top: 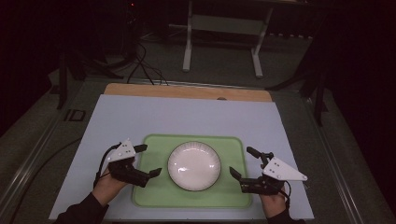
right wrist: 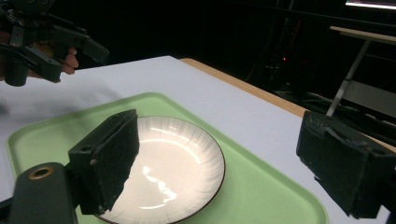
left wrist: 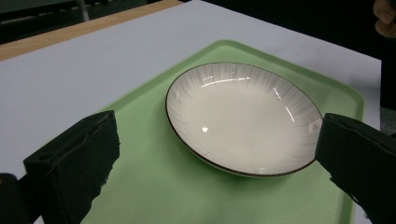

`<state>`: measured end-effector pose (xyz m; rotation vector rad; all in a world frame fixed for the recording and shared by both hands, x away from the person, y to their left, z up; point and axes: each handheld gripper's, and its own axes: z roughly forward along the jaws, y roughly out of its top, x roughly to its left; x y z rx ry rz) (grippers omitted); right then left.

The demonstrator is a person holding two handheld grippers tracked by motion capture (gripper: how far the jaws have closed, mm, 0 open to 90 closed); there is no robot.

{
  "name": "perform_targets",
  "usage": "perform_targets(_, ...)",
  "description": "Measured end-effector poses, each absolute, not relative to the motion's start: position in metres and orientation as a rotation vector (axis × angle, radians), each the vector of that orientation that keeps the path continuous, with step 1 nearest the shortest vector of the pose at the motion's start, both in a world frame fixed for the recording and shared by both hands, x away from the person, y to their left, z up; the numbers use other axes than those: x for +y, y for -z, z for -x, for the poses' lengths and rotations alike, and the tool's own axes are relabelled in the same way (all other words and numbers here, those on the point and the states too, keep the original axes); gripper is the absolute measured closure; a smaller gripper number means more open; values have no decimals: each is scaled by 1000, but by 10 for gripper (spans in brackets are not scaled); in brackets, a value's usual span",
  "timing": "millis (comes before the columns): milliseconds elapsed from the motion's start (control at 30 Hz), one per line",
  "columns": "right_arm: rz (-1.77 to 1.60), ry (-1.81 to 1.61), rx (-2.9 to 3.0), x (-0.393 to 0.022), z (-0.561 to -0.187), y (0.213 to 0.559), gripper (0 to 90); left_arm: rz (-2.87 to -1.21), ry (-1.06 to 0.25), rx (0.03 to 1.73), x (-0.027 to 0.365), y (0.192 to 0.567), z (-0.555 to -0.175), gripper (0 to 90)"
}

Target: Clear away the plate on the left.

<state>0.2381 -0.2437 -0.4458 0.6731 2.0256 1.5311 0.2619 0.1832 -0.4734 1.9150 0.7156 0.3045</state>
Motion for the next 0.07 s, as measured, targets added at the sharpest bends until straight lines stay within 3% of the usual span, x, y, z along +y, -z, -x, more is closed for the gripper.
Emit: perform_targets(67,-677,-1528,2026,-244,-238,446,129,-1917,-300,714,183,474,-262,0)
